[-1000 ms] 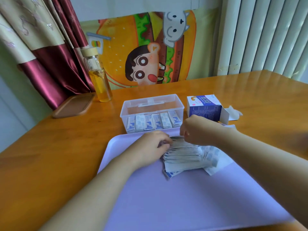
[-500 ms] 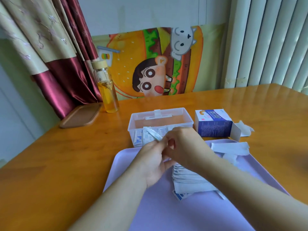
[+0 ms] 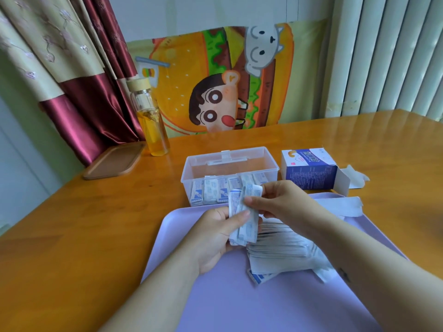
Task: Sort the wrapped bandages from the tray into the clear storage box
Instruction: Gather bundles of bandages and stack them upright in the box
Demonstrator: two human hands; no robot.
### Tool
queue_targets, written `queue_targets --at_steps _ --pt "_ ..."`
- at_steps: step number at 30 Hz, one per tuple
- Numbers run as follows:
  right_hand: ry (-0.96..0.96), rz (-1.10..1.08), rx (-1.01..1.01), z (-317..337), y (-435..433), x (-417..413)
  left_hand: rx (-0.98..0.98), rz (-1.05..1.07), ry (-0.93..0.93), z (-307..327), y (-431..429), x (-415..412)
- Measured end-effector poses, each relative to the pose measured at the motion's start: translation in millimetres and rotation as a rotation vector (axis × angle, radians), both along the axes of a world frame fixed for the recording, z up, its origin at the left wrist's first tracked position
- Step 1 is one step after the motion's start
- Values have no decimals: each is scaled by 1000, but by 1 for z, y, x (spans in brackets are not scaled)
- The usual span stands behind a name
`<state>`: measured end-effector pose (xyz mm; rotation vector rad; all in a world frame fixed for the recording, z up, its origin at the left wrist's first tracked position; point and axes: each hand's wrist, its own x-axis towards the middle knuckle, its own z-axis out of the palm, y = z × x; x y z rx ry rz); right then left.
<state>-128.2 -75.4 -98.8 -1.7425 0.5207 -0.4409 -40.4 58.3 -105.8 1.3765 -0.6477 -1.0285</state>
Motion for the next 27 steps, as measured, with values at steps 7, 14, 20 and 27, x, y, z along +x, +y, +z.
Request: queue_targets --at_steps 7,14,20,27 --pt "-7 67 145 0 -1 1 -15 79 -95 1 2 3" --pt "-77 -32 164 1 -8 -2 211 153 -350 6 13 14" --pt "-103 -63 8 6 -8 -6 257 341 -960 4 15 15" --pt "-82 124 -14 26 10 -13 -39 -37 -460 10 11 -3"
